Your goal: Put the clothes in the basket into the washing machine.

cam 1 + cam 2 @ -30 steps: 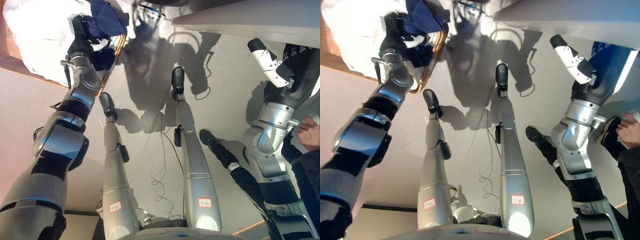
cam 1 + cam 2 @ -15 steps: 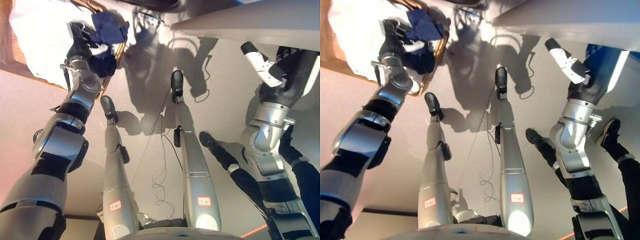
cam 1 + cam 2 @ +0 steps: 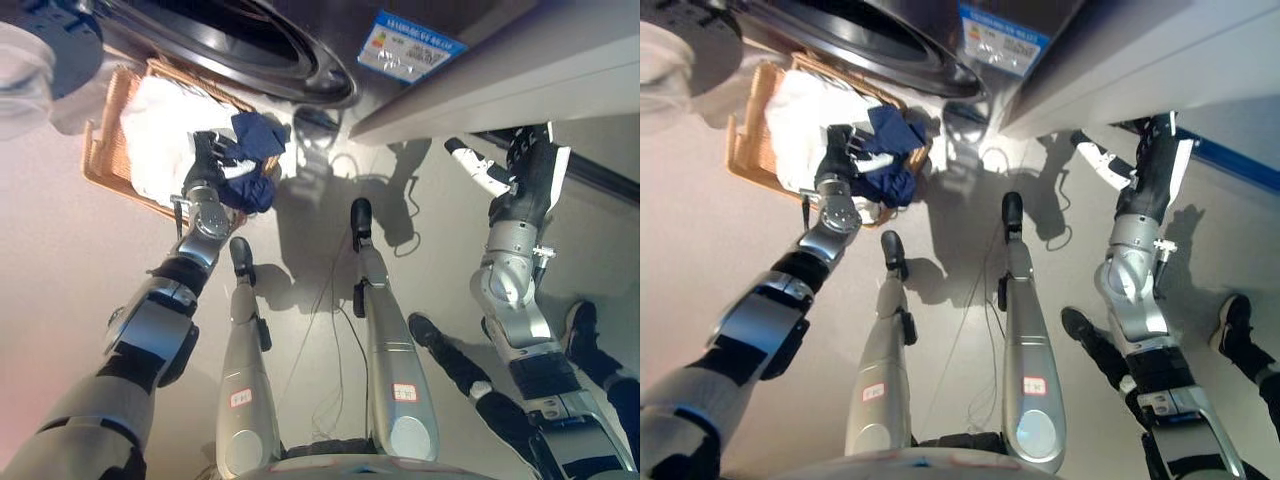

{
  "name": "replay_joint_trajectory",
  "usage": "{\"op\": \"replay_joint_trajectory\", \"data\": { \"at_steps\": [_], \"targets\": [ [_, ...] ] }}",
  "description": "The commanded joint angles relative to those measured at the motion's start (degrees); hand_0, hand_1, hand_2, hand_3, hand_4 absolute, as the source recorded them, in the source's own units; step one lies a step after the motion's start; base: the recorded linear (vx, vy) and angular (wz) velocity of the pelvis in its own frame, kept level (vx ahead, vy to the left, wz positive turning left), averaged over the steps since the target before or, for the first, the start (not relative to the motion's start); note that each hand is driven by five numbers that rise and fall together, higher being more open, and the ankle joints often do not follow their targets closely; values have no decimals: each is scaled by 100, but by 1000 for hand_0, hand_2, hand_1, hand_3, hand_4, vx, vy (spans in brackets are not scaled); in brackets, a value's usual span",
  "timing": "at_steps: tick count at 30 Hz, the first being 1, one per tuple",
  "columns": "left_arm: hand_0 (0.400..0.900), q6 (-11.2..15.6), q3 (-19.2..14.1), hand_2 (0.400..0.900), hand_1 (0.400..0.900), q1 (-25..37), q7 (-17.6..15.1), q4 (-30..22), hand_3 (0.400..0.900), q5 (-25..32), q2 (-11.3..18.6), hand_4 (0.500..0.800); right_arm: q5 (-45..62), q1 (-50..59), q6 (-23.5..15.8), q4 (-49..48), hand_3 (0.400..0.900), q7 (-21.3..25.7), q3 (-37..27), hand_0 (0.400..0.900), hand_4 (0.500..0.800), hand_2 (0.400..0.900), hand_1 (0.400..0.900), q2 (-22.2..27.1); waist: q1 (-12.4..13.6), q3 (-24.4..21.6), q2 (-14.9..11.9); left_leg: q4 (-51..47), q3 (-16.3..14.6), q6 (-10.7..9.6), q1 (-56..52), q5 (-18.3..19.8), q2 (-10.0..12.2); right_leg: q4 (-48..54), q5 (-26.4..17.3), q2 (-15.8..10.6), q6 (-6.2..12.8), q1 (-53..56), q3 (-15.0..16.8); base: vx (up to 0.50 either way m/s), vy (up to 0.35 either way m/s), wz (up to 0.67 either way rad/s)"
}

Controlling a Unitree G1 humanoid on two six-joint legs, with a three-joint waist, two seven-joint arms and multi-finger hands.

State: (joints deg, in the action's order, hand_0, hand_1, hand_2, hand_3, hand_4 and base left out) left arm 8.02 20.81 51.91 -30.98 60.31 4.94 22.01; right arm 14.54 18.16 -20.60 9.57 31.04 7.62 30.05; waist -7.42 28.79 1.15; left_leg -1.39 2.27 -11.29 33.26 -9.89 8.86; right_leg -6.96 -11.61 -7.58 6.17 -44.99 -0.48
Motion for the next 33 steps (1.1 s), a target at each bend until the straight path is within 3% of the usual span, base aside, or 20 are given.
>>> {"op": "replay_joint_trajectory", "data": {
  "at_steps": [1,5,8,10,15,24,33],
  "targets": [
    [400,466,-386,400,400,-126,-57,46,400,372,40,500,-153,-57,-441,-360,900,-256,-58,900,800,900,900,80,166,-610,90,138,-114,632,-362,426,-403,57,163,-33,251,557,-44,61,19,-4],
    [400,607,-561,400,400,-289,50,-192,400,835,42,500,4,-231,-338,-64,900,-444,-57,900,800,900,900,49,244,-784,67,-49,-92,600,-835,412,-351,132,206,-12,257,991,-75,71,7,0],
    [400,830,-778,400,400,-330,334,-363,400,1738,-16,500,115,-386,-224,79,900,-553,-123,900,800,900,900,2,259,-892,60,-114,-102,586,-1124,435,-314,175,243,-6,259,1293,-97,79,15,2],
    [400,962,-874,400,400,-377,521,-755,400,2317,-43,500,220,-495,-177,147,900,-590,-221,900,800,900,900,-38,288,-972,71,-115,-96,592,-1310,498,-300,177,292,11,262,1477,-109,89,21,2],
    [400,1080,-924,400,400,-134,924,-1081,400,3398,-35,500,373,-606,-18,236,900,-784,-178,900,800,900,900,-109,260,-1111,0,-97,-80,613,-1524,561,-290,271,302,24,277,1744,-106,48,18,-3],
    [400,992,-908,400,400,982,1137,-201,400,3900,138,500,517,-796,-21,126,900,-1132,-19,900,800,900,900,-31,38,-1468,-127,-299,-105,557,-1550,482,-204,469,233,127,313,1721,-92,30,3,-6],
    [400,989,-963,400,400,2015,1137,382,400,4284,264,500,421,-1144,-69,-183,900,-1098,-287,900,800,900,900,130,-198,-1702,-284,-361,57,395,-1133,334,-126,656,73,155,370,1504,-164,5,-11,4]
  ]
}}
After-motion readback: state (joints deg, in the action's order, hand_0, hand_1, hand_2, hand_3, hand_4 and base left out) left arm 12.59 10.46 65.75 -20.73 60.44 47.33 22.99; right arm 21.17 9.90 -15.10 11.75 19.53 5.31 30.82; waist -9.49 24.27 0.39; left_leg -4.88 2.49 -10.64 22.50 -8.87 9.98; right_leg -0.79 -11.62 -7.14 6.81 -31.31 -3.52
